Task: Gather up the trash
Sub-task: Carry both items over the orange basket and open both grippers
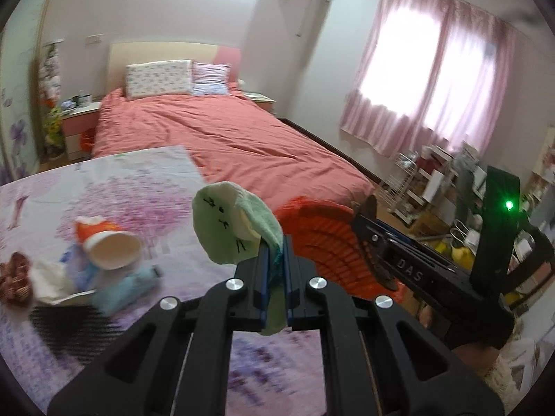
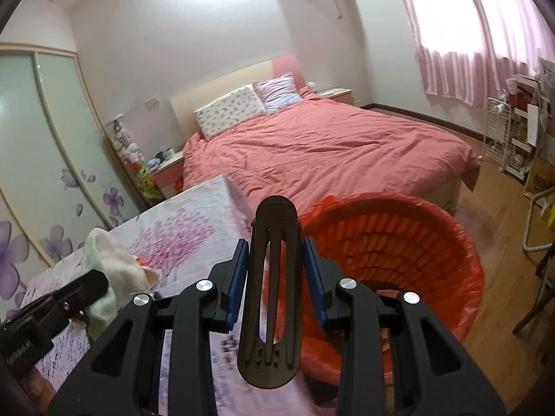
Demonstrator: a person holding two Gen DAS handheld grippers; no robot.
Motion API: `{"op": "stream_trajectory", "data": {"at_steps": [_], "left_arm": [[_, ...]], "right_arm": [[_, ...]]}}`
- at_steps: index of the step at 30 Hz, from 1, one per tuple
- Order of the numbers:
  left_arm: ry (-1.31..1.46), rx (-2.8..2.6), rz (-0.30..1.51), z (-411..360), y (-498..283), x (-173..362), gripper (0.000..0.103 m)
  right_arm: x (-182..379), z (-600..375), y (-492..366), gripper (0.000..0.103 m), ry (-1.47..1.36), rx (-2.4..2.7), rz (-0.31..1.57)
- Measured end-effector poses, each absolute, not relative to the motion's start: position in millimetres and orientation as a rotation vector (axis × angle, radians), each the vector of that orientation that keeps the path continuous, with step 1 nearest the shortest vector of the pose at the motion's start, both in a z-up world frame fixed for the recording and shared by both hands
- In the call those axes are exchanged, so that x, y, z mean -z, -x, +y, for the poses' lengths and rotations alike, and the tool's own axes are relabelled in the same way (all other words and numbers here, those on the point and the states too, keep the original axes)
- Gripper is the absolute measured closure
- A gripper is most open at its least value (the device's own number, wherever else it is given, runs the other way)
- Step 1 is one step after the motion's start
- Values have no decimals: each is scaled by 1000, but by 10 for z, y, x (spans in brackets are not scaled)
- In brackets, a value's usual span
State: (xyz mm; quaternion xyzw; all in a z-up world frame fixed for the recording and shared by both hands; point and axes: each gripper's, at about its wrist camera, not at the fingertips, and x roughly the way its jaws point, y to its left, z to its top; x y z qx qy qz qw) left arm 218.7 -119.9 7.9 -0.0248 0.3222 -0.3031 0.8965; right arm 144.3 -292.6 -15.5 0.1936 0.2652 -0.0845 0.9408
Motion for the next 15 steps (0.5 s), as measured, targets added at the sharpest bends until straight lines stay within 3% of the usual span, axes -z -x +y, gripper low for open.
{"op": "stream_trajectory", "data": {"at_steps": [15], "left_arm": [[-34,773,756,-2347,-2435,329,92]], "right_arm": [[419,-3695,-1436,70,-513,260,532]]}}
